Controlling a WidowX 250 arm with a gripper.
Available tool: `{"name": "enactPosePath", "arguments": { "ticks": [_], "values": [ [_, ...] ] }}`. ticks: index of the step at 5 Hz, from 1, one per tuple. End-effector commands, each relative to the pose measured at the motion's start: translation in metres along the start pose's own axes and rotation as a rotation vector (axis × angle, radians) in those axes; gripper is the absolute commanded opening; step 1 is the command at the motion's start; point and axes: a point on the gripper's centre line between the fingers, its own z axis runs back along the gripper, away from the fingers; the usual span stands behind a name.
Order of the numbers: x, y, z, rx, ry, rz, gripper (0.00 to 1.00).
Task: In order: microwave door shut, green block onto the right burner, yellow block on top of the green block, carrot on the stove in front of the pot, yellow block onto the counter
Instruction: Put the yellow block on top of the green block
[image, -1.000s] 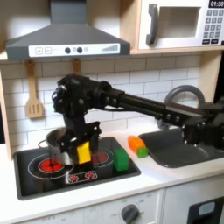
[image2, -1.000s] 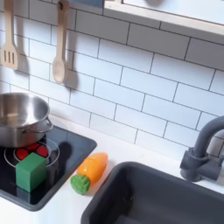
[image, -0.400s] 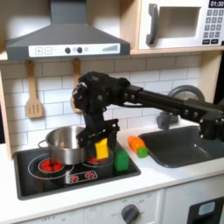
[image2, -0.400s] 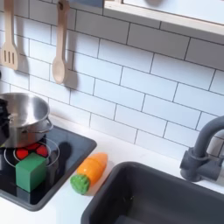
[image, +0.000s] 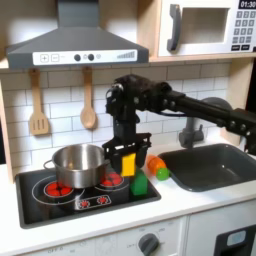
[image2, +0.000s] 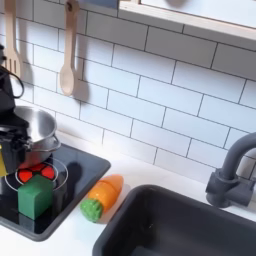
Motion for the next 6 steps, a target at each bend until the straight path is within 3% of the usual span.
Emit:
{"name": "enactPosePath", "arguments": {
  "ticks": [1, 2, 4, 6],
  "values": [
    [0.001, -0.008, -0.001, 0.005, 0.011, -0.005, 0.0],
    [0.006, -0.015, -0.006, -0.021, 0.036, 0.009, 0.0],
    [0.004, -0.023, -0.009, 0.002, 0.073, 0.024, 0.0],
    [0.004, -0.03, -0.01, 0.006, 0.068, 0.014, 0.0]
  ]
}}
